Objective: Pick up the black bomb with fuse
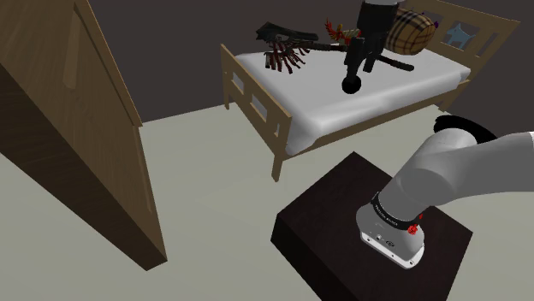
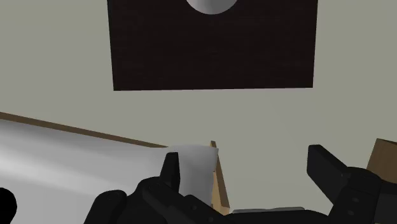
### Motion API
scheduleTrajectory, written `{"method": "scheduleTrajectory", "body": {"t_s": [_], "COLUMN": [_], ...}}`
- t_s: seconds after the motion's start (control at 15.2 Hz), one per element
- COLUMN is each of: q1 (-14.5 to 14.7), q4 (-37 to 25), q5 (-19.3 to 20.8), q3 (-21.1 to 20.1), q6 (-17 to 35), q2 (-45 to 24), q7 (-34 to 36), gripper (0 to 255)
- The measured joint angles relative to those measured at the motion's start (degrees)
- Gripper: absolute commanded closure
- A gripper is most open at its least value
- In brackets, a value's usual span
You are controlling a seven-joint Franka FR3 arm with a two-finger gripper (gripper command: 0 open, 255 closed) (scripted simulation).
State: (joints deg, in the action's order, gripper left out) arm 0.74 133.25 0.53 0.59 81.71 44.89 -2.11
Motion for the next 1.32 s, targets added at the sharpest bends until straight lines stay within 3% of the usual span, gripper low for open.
{"method": "scheduleTrajectory", "body": {"t_s": [0.53,0.99,1.32], "q1": [-2.0,-4.0,-4.5], "q4": [0.2,-1.9,-6.2], "q5": [4.5,7.9,8.0], "q3": [7.2,16.1,22.1], "q6": [5.9,13.3,17.9], "q2": [-4.4,-12.4,-20.3], "q7": [-7.6,-16.9,-23.8], "gripper": [0,0,0]}}
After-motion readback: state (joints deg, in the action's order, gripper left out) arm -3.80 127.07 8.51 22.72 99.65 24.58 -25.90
